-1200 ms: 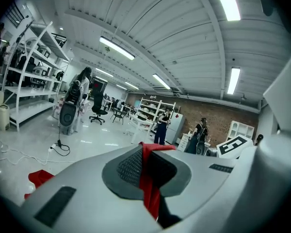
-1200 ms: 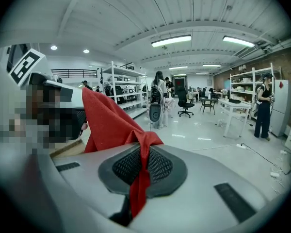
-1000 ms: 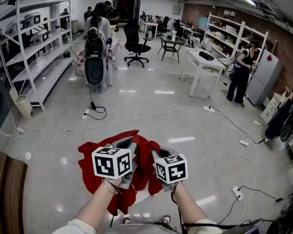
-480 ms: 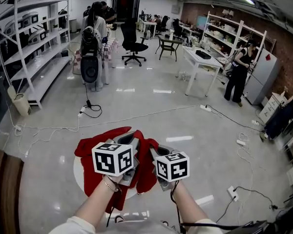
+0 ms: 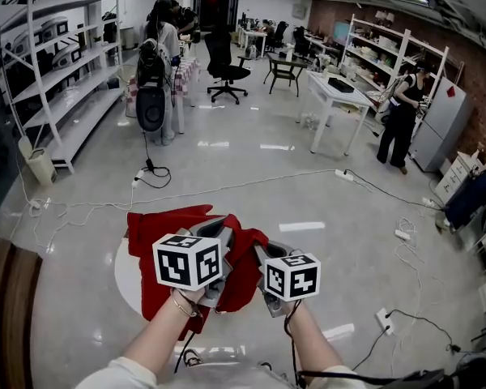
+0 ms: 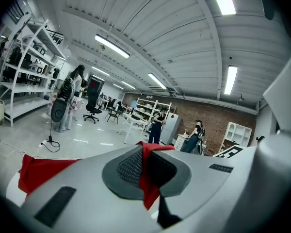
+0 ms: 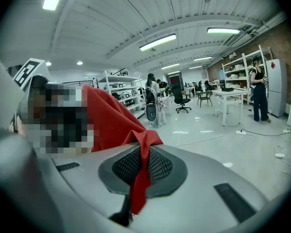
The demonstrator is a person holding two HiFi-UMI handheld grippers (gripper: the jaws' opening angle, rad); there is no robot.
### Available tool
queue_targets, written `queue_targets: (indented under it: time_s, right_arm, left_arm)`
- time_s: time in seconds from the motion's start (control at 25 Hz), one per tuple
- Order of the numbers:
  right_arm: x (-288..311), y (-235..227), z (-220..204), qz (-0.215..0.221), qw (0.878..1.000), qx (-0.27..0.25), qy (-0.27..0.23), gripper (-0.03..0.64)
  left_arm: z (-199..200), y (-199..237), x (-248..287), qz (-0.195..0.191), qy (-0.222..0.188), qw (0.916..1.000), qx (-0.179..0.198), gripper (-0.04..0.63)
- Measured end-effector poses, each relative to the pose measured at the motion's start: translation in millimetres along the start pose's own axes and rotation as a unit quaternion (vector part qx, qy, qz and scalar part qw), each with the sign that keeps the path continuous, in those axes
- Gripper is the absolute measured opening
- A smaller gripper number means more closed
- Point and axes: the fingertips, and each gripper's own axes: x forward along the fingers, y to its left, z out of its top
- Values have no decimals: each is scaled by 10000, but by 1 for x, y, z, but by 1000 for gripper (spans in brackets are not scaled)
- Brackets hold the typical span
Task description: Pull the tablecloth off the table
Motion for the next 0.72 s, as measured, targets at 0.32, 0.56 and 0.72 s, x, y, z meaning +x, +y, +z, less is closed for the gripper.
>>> queue_targets:
  time_s: [0.32,0.56,0.72]
  right_arm:
    - [-28,-22,-15,-30,10000,95,-2,29]
    - [-44,-35,-21,-91,10000,34,1,29]
    - [-57,-46,-23,-196,9998,33,-43,28]
  left_arm:
    - [-16,-26,7,27,85,9999,-131,17]
    - [-27,-46,13,-52,90,9998,-178,17]
    - [-36,-66,19,-183,135,9997,-105,17]
